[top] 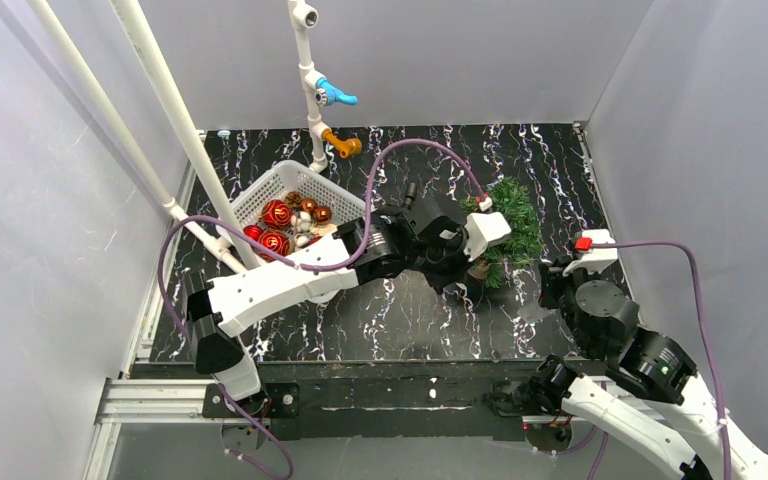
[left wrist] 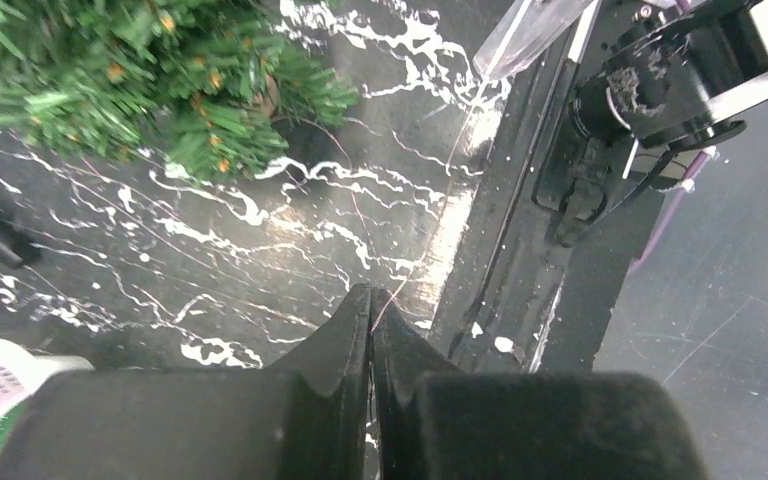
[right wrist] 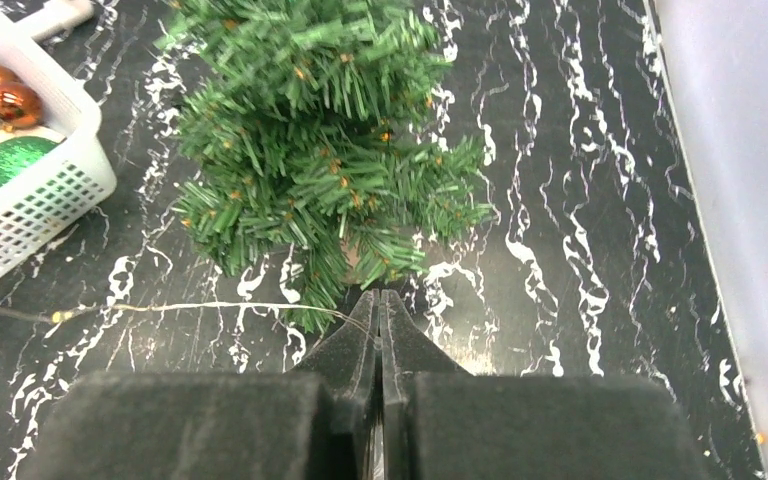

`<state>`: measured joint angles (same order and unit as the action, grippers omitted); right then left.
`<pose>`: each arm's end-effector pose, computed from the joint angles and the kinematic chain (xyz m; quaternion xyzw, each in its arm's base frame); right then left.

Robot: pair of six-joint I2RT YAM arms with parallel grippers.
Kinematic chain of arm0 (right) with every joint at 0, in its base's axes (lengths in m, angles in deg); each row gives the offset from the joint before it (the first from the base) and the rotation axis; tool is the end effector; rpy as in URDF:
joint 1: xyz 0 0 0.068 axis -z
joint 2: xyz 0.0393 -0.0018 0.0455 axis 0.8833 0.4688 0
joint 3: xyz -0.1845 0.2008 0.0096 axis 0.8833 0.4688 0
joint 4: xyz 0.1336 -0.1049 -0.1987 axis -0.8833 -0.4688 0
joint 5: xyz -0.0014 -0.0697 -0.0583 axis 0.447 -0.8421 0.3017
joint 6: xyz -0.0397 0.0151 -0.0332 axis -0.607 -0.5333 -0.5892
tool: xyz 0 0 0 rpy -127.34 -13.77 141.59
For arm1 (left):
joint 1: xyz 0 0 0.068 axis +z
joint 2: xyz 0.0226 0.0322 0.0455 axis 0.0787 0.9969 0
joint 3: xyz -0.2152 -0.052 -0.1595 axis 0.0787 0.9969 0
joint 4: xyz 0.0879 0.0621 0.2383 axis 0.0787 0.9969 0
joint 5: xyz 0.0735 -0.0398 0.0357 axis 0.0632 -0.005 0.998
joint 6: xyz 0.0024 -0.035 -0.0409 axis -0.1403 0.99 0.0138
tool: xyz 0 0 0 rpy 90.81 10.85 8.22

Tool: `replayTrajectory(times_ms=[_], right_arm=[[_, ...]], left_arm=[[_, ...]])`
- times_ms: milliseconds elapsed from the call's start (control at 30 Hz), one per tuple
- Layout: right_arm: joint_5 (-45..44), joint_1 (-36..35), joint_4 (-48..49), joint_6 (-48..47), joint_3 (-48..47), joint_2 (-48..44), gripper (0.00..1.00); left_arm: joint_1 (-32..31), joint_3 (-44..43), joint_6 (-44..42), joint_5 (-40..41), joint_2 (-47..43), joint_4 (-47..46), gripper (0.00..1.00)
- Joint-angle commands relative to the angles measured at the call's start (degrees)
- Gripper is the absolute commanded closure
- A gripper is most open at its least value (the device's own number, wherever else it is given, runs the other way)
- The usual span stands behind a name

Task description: Decorate the small christmas tree

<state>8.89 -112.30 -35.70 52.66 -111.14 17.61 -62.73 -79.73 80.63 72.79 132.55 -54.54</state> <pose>0.0551 0.0283 0.3445 -0.0191 0.7694 0.0551 0.6361 0.1498 -0.3645 0.4508 0.4314 0.5749 -0.3985 0.5697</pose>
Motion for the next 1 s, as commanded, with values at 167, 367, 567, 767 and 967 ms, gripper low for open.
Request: replayTrajectory(times_ms=[167, 367, 567, 767, 967], right_arm=[[-3.83, -0.19, 1.86, 15.57, 8.45, 0.52, 0.99], [-9.32, -0.19, 0.16, 22.91, 10.53, 2.09, 0.99], [-10.68, -0.1, -1.01, 28.54, 13.67, 2.21, 0.99], [-10.14, -0.1, -0.32, 31.28, 16.17, 3.8, 0.99], [-12.34, -0.1, 0.13, 35.0, 17.42, 6.91, 0.99]], left_arm=[[0.27, 6.38, 7.34, -2.94, 0.49, -1.86, 1.0], [0.27, 9.16, 8.97, -1.46, 2.97, -4.33, 1.0], [0.27, 10.37, 9.19, 0.36, 5.46, -5.13, 1.0], [0.35, 10.86, 10.09, 1.56, 6.83, -5.82, 1.0], [0.68, 11.07, 11.29, 3.33, 7.75, -5.82, 1.0]])
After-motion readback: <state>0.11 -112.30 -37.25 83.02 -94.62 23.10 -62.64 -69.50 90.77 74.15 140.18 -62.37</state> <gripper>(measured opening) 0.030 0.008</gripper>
